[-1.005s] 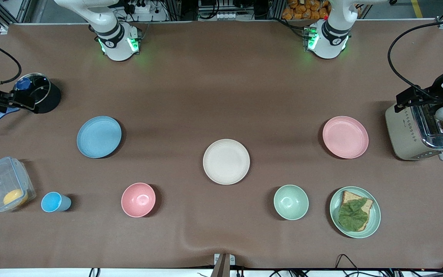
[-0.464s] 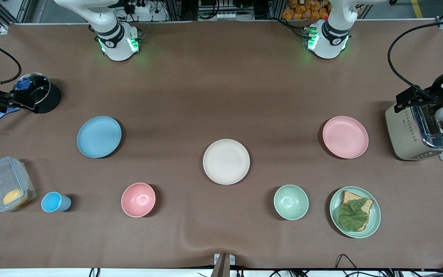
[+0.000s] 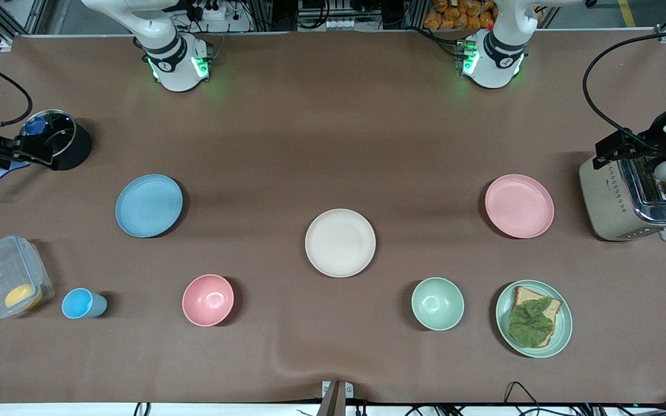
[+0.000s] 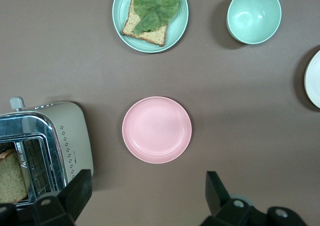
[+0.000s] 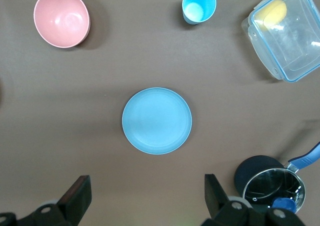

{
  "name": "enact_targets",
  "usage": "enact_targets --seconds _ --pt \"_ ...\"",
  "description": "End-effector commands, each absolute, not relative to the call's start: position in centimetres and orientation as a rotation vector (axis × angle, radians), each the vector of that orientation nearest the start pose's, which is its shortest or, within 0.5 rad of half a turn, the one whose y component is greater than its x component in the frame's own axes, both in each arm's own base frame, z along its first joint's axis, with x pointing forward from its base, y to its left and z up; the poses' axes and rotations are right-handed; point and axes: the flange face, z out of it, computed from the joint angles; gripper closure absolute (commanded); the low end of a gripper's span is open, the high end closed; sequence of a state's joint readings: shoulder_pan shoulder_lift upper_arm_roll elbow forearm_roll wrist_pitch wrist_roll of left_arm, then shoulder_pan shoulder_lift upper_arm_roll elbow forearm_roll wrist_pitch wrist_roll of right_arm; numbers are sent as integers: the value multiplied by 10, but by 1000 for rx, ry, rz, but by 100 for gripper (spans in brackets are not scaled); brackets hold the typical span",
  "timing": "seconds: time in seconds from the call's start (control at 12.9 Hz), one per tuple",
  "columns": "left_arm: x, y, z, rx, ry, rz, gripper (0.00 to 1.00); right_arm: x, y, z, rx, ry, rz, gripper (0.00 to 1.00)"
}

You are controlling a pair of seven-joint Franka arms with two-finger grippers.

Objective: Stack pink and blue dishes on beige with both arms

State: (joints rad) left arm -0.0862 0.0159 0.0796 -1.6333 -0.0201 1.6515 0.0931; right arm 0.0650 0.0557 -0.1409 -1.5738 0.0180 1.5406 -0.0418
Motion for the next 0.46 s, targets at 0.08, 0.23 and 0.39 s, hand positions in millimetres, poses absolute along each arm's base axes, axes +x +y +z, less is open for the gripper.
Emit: enact_targets --seconds 0.08,0.23,0.39 --pt "566 -7 597 -3156 143 4 0 564 -37 592 -3142 77 147 0" --pt "566 -7 597 -3155 136 4 0 564 -37 592 -3142 77 147 0" --pt "566 -7 597 -3155 143 4 0 565 -37 591 -3142 65 149 0"
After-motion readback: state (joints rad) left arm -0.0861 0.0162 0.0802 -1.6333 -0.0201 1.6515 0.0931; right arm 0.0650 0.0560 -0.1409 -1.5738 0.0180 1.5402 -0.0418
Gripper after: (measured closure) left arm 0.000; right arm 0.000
